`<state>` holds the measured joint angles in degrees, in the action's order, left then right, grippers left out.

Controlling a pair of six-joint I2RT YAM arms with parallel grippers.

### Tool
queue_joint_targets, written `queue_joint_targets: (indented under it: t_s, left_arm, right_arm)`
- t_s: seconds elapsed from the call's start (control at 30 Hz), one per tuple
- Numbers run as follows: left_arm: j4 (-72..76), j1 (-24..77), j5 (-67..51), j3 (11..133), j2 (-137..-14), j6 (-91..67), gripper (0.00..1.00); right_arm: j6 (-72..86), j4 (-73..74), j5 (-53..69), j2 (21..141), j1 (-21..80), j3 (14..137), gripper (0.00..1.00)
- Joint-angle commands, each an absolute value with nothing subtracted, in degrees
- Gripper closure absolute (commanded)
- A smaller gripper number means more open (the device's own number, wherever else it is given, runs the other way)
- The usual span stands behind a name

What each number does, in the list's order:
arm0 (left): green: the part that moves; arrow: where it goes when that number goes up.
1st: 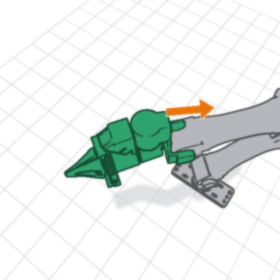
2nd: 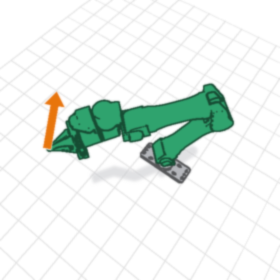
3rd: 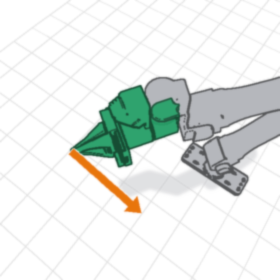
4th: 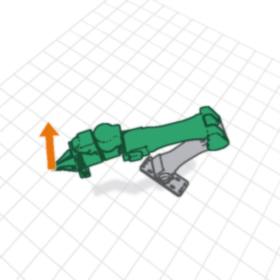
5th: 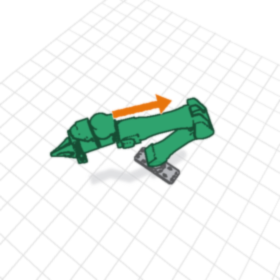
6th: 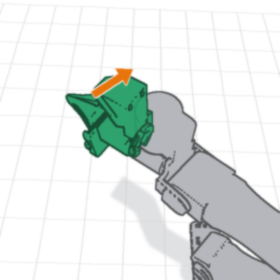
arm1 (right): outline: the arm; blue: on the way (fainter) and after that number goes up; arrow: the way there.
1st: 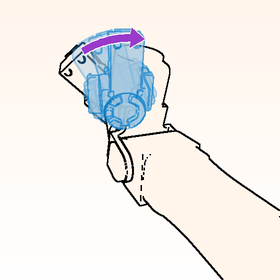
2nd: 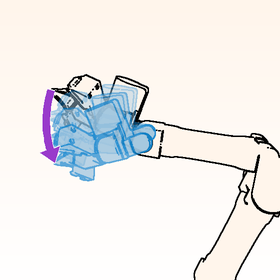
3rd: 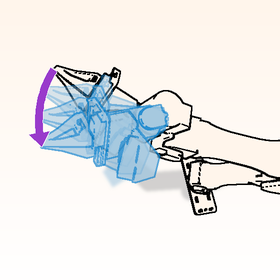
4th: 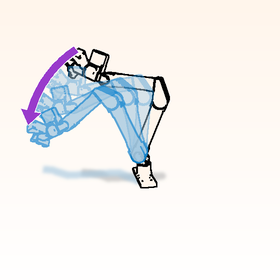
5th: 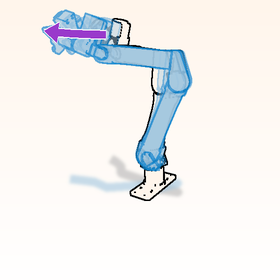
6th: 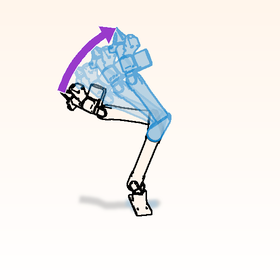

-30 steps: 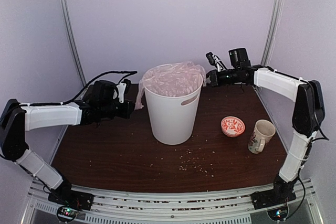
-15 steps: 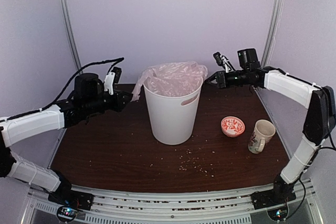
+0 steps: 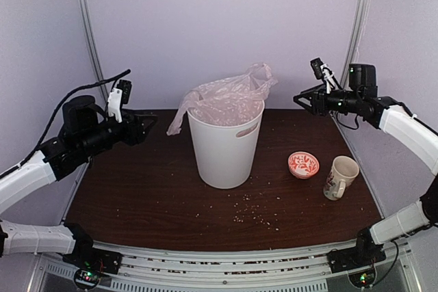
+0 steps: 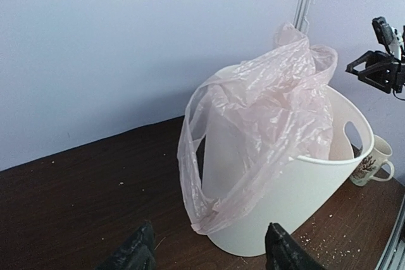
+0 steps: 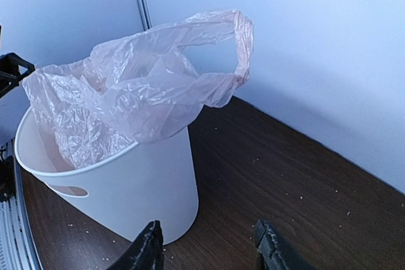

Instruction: Put the trash bags into the trash bin

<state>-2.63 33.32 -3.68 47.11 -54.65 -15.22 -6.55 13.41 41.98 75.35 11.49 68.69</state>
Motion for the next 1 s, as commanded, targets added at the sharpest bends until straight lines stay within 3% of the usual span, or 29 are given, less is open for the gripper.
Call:
queue_joint_targets:
  t_s: [0.0, 0.13, 0.43, 0.83, 0.97]
  left_arm:
    - [1.8, 35.7, -8.7, 47.4, -55.3, -8.1, 0.39]
    - [-2.1, 40.4, -6.1, 53.3, -58.8, -1.6, 0.38]
    - [-11.2, 41.3, -3.8, 65.4, -67.8, 9.0, 0.4]
    - [-11.8, 41.4, -5.8, 67.5, -73.5, 12.1, 0.42]
    - [-11.8, 41.3, -7.1, 68.2, -74.9, 12.1, 0.5]
  right_arm:
    - [-17.2, 13.7, 42.3, 72.2, 13.0, 69.1, 0.49]
    - [-25.8, 21.2, 37.9, 72.5, 18.0, 77.0, 0.39]
    - [-40.6, 38.3, 24.3, 84.3, 30.6, 96.5, 0.39]
    - [-41.2, 36.8, 17.4, 89.4, 32.9, 95.6, 0.34]
    - [-41.1, 35.7, 16.7, 89.3, 32.9, 93.9, 0.41]
